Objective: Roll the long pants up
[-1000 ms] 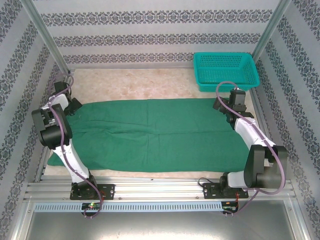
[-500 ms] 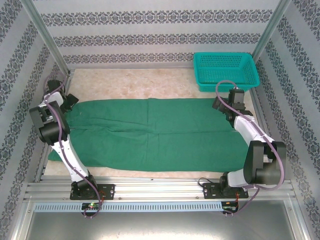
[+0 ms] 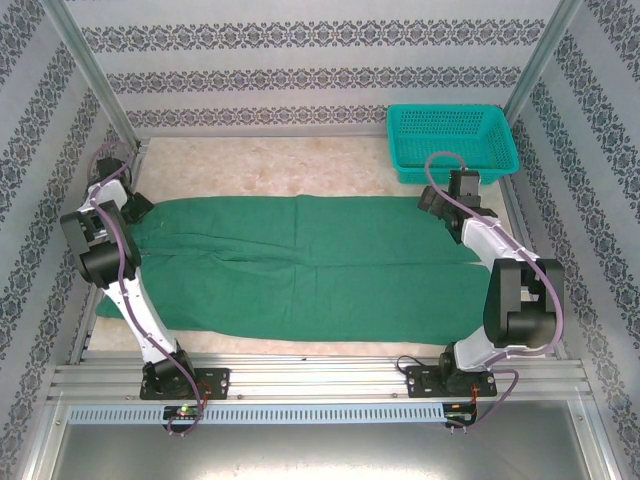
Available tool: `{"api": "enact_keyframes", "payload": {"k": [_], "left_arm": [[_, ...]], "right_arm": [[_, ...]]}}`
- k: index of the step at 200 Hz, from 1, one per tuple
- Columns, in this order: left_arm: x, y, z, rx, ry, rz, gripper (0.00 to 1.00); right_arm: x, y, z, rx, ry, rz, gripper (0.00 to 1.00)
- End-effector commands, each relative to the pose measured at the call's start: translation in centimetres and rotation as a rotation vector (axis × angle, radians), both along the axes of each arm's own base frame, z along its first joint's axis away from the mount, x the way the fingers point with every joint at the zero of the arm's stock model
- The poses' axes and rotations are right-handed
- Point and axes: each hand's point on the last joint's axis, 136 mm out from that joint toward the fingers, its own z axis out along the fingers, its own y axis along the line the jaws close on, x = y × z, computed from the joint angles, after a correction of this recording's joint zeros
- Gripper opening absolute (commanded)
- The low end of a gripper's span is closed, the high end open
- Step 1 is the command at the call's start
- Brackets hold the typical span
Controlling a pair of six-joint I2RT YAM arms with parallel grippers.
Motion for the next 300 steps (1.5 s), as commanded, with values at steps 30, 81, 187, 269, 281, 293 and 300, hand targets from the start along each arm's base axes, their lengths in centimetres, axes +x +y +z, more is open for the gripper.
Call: {"api": "enact_keyframes", "payload": {"k": [30,81,187,269,281,293,300], "left_arm": [[2.0,-0.4,4.8,0.084,-0.085,-0.04,0.89],[4.3,-0.8,2.1,0.041,-0.027,-0.058,0.88],[3.8,-1.5,-0.9,0.011,0.075,-0.08,0.9],[3.1,-1.7,-1.2,0.006,0.105,-0.076,0.0],[2.6,-1.8,-0.9,0.015,0.097,-0.073,0.0],[2.0,-2.0,-0.8,0.015,0.098,-0.072,0.0],[1.6,-2.2,-0.9,0.016,0.105,-0.074,0.0]], "right_arm": [[1.3,0.9,2.2,0.014,-0.046,0.013,0.98],[0.8,0.7,1.5,-0.013,-0.028,0.016,0.98],[0.9,0.4,0.9,-0.029,-0.012,0.015,0.98],[0.6,-1.2,0.7,-0.048,0.012,-0.054,0.98],[0.5,-1.5,0.7,-0.051,0.016,-0.07,0.98],[0.0,-2.5,0.4,-0.079,0.041,-0.121,0.98],[-0.7,-3.8,0.0,-0.103,0.08,-0.186,0.98]]}}
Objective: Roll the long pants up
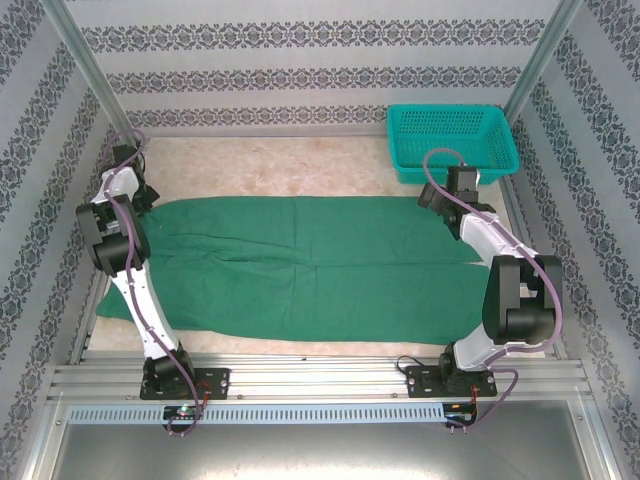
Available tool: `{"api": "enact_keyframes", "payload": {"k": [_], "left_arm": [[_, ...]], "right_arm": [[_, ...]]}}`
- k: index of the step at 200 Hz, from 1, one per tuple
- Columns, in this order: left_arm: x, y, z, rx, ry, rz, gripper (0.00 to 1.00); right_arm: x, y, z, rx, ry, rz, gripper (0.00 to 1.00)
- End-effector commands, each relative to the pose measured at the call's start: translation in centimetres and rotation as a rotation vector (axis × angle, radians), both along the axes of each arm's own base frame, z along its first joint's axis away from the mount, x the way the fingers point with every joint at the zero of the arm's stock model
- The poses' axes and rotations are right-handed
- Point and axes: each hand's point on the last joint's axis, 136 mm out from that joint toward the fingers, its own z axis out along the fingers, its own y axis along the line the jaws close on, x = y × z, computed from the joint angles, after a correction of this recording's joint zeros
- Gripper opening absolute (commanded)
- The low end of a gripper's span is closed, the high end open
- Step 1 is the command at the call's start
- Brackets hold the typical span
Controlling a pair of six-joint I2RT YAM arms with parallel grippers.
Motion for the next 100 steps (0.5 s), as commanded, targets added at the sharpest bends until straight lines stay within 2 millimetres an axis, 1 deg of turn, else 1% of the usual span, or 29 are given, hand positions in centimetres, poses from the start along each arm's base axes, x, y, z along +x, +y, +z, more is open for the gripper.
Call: {"api": "enact_keyframes", "payload": {"k": [1,10,17,41,56,61,72,100], "left_arm": [[-2.1,-0.9,-0.4,-0.002,0.053,-0.01,0.0],[-2.5,-1.2,-0.5,-0.008,0.052,-0.017,0.0],[-2.6,-1.4,-0.4,-0.008,0.046,-0.024,0.0],[-3.0,-1.8,-0.4,-0.013,0.028,-0.041,0.0],[-2.9,-2.1,-0.7,-0.027,0.016,-0.047,0.0],[-2.9,-2.1,-0.8,-0.032,0.016,-0.049,0.0],[-2.7,-2.3,-1.1,-0.045,0.011,-0.056,0.0],[-2.3,-2.6,-1.2,-0.058,-0.001,-0.071,0.0]], "right_arm": [[-1.0,-3.2,-0.2,-0.064,0.062,-0.158,0.98],[-2.0,-5.0,-0.9,-0.064,0.113,-0.245,0.98],[-2.5,-6.1,-1.6,-0.025,0.137,-0.3,0.98],[-2.8,-8.5,-3.5,0.123,0.161,-0.393,0.97],[-2.5,-9.3,-4.5,0.172,0.196,-0.417,0.96],[-2.5,-9.6,-5.1,0.181,0.22,-0.427,0.95],[-1.7,-9.9,-5.7,0.2,0.237,-0.425,0.92],[0.3,-10.6,-6.6,0.187,0.27,-0.407,0.9]]}}
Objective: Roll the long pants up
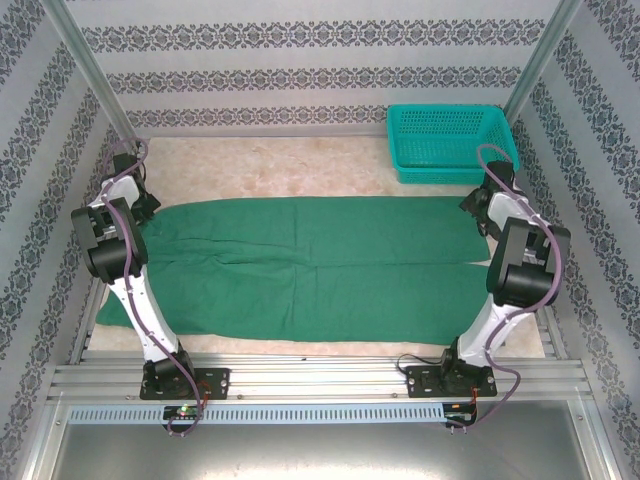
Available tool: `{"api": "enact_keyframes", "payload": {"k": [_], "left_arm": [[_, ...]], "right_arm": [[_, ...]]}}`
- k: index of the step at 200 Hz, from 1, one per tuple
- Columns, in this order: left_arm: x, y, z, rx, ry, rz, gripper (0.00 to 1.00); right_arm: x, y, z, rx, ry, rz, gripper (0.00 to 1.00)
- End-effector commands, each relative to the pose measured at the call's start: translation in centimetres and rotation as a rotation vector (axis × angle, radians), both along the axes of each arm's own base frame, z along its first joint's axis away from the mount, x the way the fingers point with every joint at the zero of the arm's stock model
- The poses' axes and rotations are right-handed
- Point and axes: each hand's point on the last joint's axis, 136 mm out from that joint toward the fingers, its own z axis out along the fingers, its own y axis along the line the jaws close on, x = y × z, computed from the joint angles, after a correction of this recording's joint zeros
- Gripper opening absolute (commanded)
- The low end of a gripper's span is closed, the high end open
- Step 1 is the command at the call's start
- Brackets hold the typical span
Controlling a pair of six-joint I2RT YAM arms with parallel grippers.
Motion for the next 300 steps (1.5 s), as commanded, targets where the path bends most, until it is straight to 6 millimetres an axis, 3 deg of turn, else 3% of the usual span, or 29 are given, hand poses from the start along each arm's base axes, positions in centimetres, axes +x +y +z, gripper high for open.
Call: {"api": "enact_keyframes", "payload": {"k": [1,55,103,131,151,198,300], "left_arm": [[-0.3,-1.4,-1.0,-0.053,0.016,-0.047,0.0],[0.1,-1.5,-1.2,-0.065,0.01,-0.058,0.0],[0.1,-1.6,-1.3,-0.07,0.011,-0.063,0.0],[0.3,-1.7,-1.3,-0.075,0.008,-0.069,0.0],[0.3,-1.8,-1.3,-0.077,0.009,-0.072,0.0],[0.5,-1.8,-1.3,-0.081,0.006,-0.079,0.0],[0.7,-1.9,-1.3,-0.088,0.009,-0.089,0.0]], "right_arm": [[1.3,0.5,-0.4,0.04,0.027,0.014,0.9],[4.1,0.5,-2.3,0.082,0.12,0.063,0.88],[4.9,1.2,-2.6,0.093,0.153,0.11,0.87],[5.2,1.6,-2.8,0.1,0.167,0.136,0.72],[5.4,2.0,-2.9,0.111,0.175,0.149,0.7],[5.2,3.6,-3.4,0.084,0.245,0.19,0.73],[3.5,2.1,-3.1,0.134,0.351,0.136,0.75]]}}
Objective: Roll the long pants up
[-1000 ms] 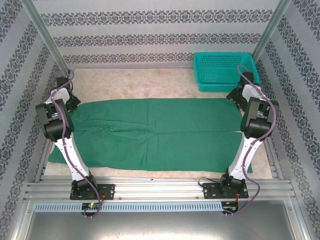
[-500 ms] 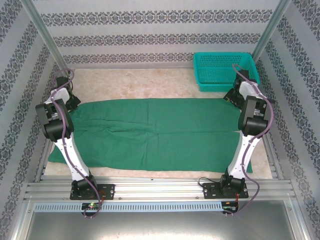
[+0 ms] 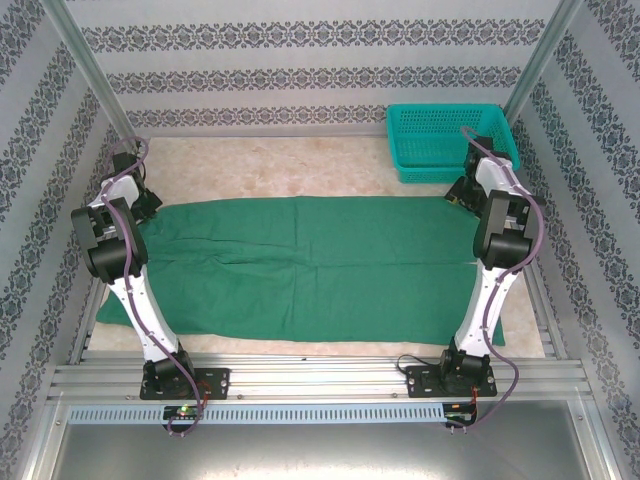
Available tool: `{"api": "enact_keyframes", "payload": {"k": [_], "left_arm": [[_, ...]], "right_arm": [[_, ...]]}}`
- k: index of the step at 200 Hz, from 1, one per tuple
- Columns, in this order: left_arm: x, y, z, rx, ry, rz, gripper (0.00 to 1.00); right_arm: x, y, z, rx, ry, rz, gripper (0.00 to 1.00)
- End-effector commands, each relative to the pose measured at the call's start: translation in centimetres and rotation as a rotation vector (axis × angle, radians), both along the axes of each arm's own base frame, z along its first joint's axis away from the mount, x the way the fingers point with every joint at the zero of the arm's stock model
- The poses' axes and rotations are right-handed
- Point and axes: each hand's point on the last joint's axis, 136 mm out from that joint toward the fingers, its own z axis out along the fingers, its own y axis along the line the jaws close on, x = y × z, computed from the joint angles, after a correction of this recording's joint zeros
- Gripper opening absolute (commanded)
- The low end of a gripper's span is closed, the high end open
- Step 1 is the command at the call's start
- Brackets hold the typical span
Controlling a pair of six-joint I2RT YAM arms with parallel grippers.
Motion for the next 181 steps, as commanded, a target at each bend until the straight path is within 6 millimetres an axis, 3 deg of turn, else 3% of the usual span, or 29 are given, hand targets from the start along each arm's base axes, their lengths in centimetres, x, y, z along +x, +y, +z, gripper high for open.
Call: {"api": "enact_keyframes", "payload": {"k": [1,28,88,99,129,149,161,174,177,179,181], "left_arm": [[-0.2,-1.0,-1.4,-0.043,0.039,-0.04,0.0],[-0.2,-1.1,-1.3,-0.039,0.024,-0.037,0.0],[-0.2,-1.7,-1.6,-0.041,0.045,-0.056,0.0],[-0.2,-1.7,-1.6,-0.038,0.047,-0.059,0.0],[-0.4,-1.6,-1.6,-0.029,0.057,-0.061,0.0],[-0.3,-1.7,-1.5,-0.026,0.057,-0.065,0.0],[-0.3,-1.6,-1.4,-0.026,0.056,-0.065,0.0],[-0.3,-1.6,-1.4,-0.026,0.057,-0.07,0.0],[-0.3,-1.6,-1.4,-0.027,0.057,-0.071,0.0],[-0.2,-1.7,-1.4,-0.027,0.057,-0.072,0.0],[-0.2,-1.7,-1.4,-0.027,0.057,-0.072,0.0]], "right_arm": [[-1.3,-0.3,-0.6,0.023,0.094,-0.001,0.75],[-1.9,-0.8,0.3,-0.001,0.045,-0.013,0.78],[-3.6,-1.5,-1.8,0.03,0.154,0.027,0.78],[-3.5,-1.5,-2.2,0.04,0.174,0.039,0.69],[-2.7,-1.3,-2.4,0.058,0.193,0.074,0.67],[-2.4,-1.3,-2.6,0.063,0.195,0.085,0.6],[-2.4,-1.5,-2.8,0.063,0.191,0.087,0.52],[-2.4,-1.7,-3.1,0.059,0.191,0.088,0.29],[-2.4,-1.7,-3.2,0.056,0.192,0.089,0.19],[-2.4,-1.8,-3.3,0.054,0.192,0.089,0.18],[-2.5,-1.9,-3.4,0.051,0.195,0.089,0.0]]}}
